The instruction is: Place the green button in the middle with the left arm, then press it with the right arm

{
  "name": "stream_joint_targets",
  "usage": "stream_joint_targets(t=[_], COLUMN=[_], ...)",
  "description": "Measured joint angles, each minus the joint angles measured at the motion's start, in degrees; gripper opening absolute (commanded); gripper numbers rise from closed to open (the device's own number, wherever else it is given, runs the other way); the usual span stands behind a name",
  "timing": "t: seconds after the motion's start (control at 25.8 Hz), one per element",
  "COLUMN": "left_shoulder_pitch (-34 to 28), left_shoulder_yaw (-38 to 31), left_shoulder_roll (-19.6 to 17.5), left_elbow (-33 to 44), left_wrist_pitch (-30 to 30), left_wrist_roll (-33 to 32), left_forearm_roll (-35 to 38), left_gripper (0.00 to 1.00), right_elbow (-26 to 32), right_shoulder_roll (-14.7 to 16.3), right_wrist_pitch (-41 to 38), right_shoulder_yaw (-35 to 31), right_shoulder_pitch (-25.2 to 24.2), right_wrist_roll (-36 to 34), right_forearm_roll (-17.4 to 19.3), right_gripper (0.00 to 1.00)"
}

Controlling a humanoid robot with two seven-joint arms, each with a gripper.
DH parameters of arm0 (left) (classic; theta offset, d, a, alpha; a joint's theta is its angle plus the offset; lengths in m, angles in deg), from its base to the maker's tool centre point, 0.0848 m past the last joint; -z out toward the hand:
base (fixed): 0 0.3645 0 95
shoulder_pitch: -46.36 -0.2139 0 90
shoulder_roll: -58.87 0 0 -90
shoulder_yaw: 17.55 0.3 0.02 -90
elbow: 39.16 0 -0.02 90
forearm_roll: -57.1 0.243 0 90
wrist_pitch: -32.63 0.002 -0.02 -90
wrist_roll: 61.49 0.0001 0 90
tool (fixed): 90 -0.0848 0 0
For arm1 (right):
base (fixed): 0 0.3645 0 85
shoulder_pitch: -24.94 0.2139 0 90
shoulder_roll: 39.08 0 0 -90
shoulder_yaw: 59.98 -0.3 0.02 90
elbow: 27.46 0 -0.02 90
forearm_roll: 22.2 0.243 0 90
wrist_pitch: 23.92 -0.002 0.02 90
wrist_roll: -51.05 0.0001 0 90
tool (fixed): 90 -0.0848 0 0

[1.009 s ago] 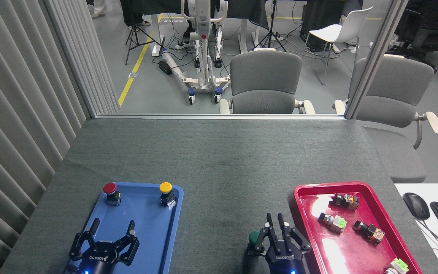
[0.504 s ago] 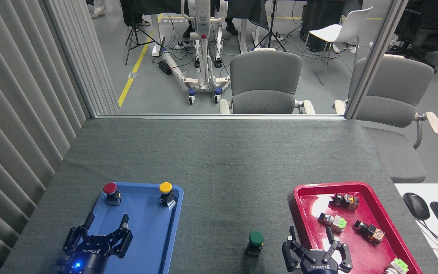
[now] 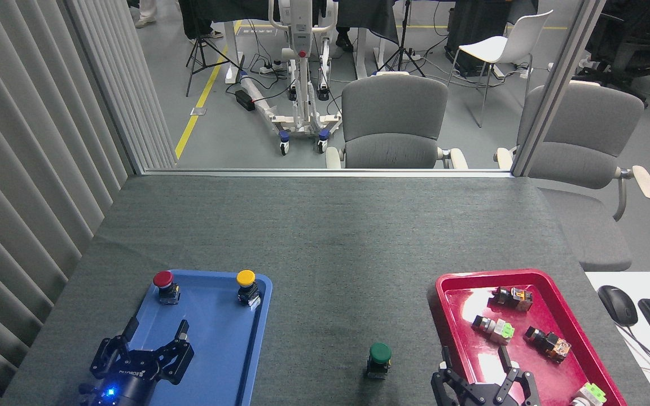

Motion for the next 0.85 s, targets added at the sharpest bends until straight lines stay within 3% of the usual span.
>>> stream_joint_targets(t=[0.19,0.85], left_shoulder_pitch=[0.0,0.0], left_shoulder_yaw=[0.06,0.0], left_shoulder_roll=[-0.26,0.26], left_elbow=[-0.21,-0.77], left_wrist_pitch=[0.0,0.52], left_wrist_roll=[0.0,0.0], left_forearm_roll=[-0.21,-0.33], left_gripper=[0.99,0.99], right_elbow=[0.5,0.19], right_shoulder_roll=[1.3,-0.13], right_wrist_pitch=[0.43,0.55], right_shoulder_yaw=[-0.78,-2.08], right_shoulder_pitch=[-0.37,0.04], right_wrist_roll=[-0.03,-0.29], right_forearm_roll=[-0.25,-0.17], right_gripper=[1.0,1.0])
